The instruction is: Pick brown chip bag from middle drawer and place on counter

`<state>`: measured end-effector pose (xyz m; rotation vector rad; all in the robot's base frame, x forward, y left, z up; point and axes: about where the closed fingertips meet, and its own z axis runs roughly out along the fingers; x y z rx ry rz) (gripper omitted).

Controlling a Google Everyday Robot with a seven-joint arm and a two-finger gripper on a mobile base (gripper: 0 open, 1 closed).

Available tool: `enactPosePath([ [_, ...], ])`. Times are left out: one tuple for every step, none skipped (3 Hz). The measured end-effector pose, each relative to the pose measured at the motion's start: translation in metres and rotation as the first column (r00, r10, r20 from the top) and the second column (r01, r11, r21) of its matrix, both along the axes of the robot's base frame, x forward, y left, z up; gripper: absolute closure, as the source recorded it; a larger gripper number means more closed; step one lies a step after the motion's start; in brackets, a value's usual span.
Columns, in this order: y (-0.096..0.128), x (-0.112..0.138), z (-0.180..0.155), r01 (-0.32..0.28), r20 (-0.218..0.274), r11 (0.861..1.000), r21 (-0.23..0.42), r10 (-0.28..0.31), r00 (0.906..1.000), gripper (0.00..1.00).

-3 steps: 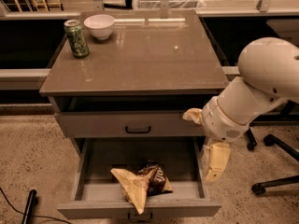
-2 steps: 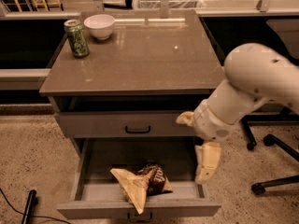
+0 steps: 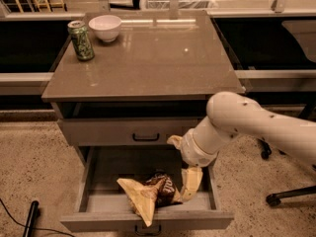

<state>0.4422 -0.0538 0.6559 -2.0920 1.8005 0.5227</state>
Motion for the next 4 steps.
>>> enactPosePath([
  [-0.007,0.000,-0.017,0.007,0.001,1.000,0.027,-0.007,1.0000,0.00],
  [-0.007,0.018,-0.047,-0.003,0.079,0.999,0.042,0.000,0.9968,0.00],
  [0.000,0.033,-0.095,-0.048,0.197,0.998,0.035,0.040,0.9796,0.00],
  [0.002,0.052,-0.090,-0.022,0.266,0.999,0.049,0.008,0.9640,0.00],
])
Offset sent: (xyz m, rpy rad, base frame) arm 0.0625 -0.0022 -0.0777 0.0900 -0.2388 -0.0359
